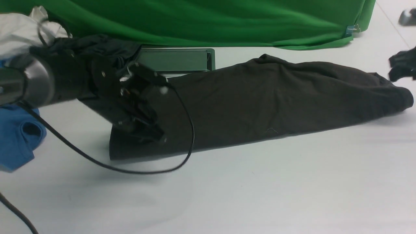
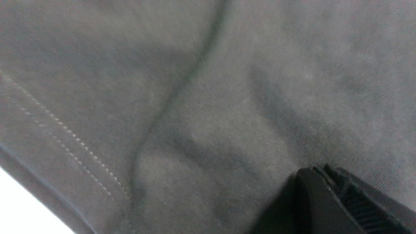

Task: Fold a long-sleeved shirt on a white desktop.
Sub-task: 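Fold the black garment in half by bringing its near edge over to the far edge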

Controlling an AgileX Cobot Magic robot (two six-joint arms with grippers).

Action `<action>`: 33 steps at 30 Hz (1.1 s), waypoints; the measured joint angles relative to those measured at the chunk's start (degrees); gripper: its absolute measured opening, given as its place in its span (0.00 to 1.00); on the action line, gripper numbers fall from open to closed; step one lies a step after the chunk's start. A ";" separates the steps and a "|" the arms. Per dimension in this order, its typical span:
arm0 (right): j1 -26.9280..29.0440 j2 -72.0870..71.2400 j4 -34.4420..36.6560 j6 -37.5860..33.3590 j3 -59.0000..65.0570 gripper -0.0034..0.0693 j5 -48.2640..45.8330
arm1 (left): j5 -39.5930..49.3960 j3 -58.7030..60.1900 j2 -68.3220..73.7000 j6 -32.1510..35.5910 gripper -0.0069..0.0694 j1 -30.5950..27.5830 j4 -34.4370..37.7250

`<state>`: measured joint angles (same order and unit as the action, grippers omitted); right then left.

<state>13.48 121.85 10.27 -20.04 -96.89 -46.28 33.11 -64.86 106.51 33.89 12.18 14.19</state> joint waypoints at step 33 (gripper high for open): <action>-6.47 -8.11 0.14 3.57 12.09 0.71 1.95 | -0.80 0.75 -2.51 0.01 0.11 -11.78 -3.96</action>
<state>7.01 113.74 10.41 -16.48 -84.80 -44.33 32.31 -64.12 104.01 33.90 0.40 10.23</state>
